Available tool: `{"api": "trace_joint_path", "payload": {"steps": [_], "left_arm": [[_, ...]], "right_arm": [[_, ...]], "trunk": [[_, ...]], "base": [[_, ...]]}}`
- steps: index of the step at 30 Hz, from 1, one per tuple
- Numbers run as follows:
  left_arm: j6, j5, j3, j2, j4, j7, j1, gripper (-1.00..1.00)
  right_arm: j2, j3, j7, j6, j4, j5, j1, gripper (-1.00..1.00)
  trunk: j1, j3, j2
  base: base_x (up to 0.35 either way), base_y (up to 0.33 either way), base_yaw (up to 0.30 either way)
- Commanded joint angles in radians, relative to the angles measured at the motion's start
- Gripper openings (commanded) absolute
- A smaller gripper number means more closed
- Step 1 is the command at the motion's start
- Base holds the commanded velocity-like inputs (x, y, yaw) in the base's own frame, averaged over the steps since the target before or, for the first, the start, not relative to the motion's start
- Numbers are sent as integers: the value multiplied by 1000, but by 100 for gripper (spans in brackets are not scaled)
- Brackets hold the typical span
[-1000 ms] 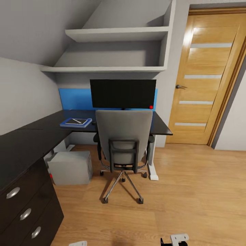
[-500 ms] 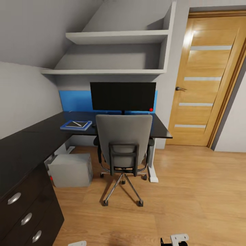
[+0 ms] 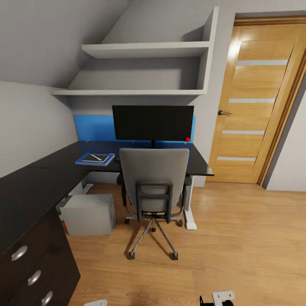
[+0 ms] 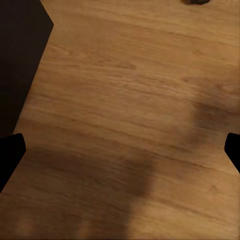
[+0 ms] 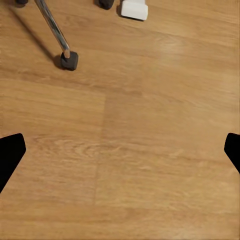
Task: In the bedroom, organize the workspace by keeping the computer under the desk, ensuring the monitor is on the desk, placing the keyboard on the desk next to the monitor, placing the mouse on the desk next to the keyboard, moving the folder from the swivel chair onto the desk next to the mouse, stacking the notebook on top of the folder with the pen on top of the notebook, and positioning the swivel chair next to the desk.
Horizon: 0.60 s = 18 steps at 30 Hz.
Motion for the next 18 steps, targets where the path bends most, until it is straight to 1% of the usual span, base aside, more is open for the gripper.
{"api": "trace_joint_path", "payload": {"steps": [1,18], "left_arm": [[-4,-2,6,-1,1,1,0,100],[-3,-2,6,-1,1,2,0,100]], "right_arm": [[1,8,-4,-3,2,-3,-1,100],[1,8,-4,-3,2,-3,-1,100]], "trunk": [[-4,2,7],[-69,55,126]], "base": [[0,0,0],[0,0,0]]}}
